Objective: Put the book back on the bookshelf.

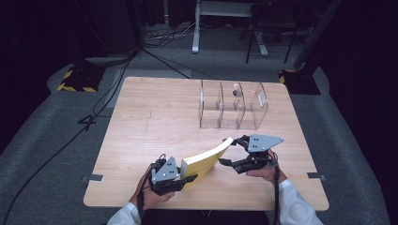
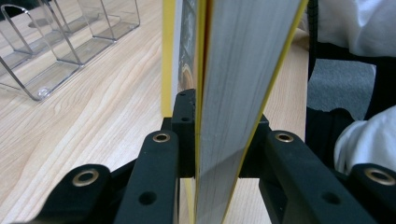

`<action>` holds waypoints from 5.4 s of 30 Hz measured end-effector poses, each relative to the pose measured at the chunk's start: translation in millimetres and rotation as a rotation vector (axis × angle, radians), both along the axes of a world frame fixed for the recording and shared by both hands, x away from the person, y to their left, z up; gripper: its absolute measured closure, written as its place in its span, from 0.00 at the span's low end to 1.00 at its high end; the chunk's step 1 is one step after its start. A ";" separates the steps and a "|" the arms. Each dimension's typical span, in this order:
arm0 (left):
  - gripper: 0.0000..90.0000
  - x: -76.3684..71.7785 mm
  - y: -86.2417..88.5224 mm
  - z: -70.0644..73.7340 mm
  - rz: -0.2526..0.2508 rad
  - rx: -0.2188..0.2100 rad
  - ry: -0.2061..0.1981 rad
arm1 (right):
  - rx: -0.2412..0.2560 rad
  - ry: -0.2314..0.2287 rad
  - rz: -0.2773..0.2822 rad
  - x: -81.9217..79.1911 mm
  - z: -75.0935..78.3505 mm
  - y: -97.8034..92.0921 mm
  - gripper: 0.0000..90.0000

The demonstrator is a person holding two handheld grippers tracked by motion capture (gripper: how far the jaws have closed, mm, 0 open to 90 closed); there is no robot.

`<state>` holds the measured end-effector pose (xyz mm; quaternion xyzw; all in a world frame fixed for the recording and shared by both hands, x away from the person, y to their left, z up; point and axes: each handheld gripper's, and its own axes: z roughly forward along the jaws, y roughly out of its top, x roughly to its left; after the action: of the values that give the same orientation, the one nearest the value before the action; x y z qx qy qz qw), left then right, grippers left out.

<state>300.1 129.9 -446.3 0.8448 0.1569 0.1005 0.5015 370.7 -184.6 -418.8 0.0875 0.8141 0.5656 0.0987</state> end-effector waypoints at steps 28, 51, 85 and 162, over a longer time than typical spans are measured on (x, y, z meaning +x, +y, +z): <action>0.65 5.3 25.1 -4.5 0.014 -0.008 -0.002 | -0.025 -0.055 0.208 -31.8 -7.5 15.8 0.77; 0.47 43.2 -56.1 -6.6 -0.034 -0.034 0.006 | -0.010 -0.053 0.076 -37.1 -8.2 -54.3 0.85; 0.65 49.6 -53.0 -7.2 -0.018 -0.063 0.009 | 0.024 -0.003 -0.043 -30.9 -20.5 -41.3 0.84; 0.16 24.6 66.1 -59.0 0.615 0.220 0.229 | 0.098 -0.148 -0.867 87.0 52.9 -79.7 0.84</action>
<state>324.7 196.0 -505.3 0.8128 0.4476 0.1680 0.3328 457.7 -264.4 -365.9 0.3850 0.6649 0.5147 0.3804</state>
